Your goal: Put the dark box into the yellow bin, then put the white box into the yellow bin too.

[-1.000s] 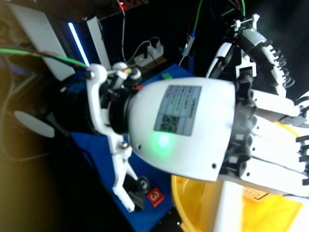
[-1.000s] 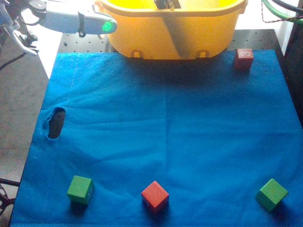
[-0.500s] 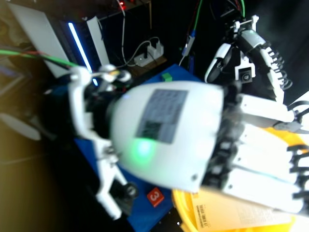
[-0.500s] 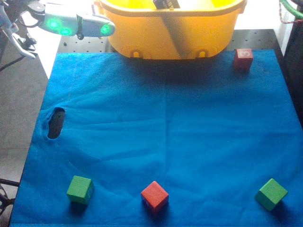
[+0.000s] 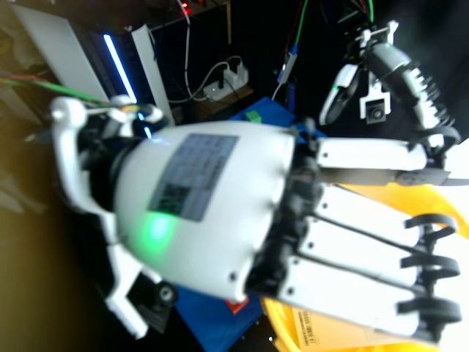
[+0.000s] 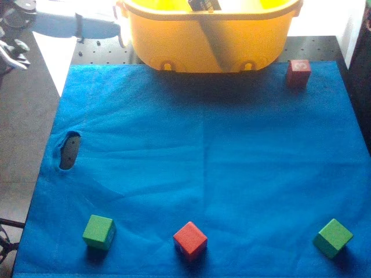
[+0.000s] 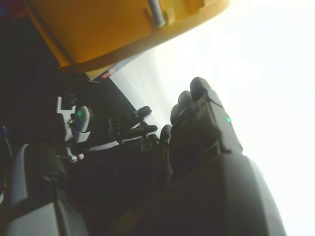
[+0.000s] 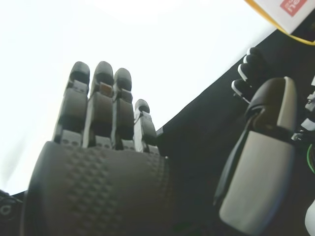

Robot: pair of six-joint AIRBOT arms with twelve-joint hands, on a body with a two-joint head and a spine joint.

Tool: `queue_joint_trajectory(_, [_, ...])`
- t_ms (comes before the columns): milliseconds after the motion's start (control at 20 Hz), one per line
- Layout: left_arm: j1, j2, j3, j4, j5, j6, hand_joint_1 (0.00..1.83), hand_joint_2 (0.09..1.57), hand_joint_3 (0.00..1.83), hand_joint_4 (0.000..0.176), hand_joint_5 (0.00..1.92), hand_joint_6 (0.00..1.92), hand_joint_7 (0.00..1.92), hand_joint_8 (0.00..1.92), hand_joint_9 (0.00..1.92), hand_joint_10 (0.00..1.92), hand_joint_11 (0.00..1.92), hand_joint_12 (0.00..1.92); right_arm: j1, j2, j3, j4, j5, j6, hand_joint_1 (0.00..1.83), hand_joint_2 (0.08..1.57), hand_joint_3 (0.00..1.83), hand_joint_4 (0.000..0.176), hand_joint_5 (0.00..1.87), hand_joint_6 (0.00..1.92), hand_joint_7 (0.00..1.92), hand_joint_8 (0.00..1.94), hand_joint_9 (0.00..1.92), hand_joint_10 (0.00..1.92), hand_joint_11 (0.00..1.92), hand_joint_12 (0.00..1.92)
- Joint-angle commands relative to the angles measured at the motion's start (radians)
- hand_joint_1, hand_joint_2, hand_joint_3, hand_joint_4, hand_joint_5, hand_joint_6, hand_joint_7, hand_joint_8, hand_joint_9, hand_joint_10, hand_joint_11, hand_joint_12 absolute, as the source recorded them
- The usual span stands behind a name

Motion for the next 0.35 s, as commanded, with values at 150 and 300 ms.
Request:
queue_joint_trajectory(150, [0.004, 0.030, -0.014, -0.104, -0.132, 0.006, 1.02, 0.90, 0.02, 0.142, 0.18, 0.01, 0.18, 0.00, 0.22, 0.00, 0.11, 0.10, 0.025, 0.056, -0.047, 0.000, 0.124, 0.004, 0.92, 0.67, 0.01, 0.176, 0.00, 0.00, 0.24, 0.00, 0.21, 0.00, 0.15, 0.02])
queue_joint_trajectory(300, [0.034, 0.073, -0.052, -0.161, -0.178, 0.041, 0.98, 0.85, 0.00, 0.095, 0.14, 0.00, 0.18, 0.01, 0.19, 0.00, 0.12, 0.11, 0.039, 0.100, -0.089, -0.019, 0.125, 0.003, 0.94, 0.70, 0.02, 0.176, 0.00, 0.00, 0.21, 0.00, 0.15, 0.00, 0.10, 0.00])
